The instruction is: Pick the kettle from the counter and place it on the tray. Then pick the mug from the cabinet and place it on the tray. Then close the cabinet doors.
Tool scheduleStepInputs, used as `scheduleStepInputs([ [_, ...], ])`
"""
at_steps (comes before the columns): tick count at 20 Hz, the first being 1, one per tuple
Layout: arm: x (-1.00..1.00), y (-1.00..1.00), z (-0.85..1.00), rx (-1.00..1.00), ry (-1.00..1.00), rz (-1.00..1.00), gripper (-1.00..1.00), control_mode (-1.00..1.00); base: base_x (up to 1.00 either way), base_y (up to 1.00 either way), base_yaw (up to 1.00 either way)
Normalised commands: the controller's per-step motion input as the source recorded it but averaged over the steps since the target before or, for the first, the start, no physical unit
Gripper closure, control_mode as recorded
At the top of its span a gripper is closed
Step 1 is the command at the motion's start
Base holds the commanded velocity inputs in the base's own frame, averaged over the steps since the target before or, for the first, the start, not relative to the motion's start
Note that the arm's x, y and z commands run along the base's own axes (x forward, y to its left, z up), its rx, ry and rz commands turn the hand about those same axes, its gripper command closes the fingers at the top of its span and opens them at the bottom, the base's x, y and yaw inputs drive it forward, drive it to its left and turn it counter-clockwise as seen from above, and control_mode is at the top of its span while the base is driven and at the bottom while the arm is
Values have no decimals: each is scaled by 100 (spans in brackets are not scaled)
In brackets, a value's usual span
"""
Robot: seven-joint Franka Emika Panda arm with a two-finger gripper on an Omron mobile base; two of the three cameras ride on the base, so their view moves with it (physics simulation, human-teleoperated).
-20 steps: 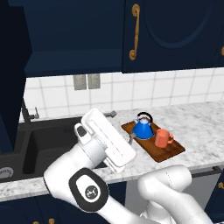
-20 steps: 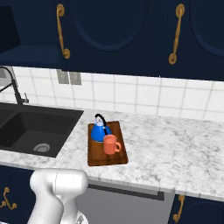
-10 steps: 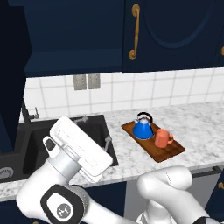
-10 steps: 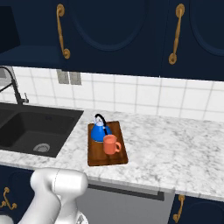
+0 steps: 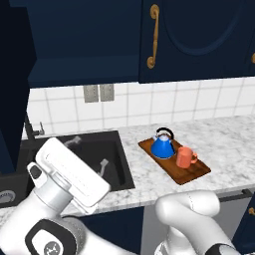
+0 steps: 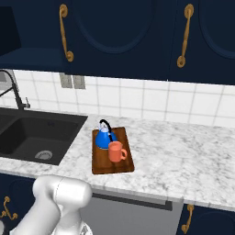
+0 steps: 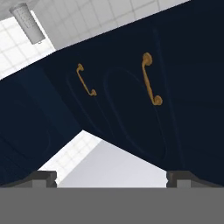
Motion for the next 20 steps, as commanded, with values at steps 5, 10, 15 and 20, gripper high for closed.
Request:
scheduleStepInputs([
  [5, 0, 33, 0, 0, 0, 0, -100, -100, 0, 0, 0],
  [10, 0, 43, 0, 0, 0, 0, -100, -100, 0, 0, 0],
  [15, 0, 40, -6, -1, 0, -1, -100, -100, 0, 0, 0],
  [20, 2, 11, -13, 0, -2, -1, -100, -100, 0, 0, 0],
])
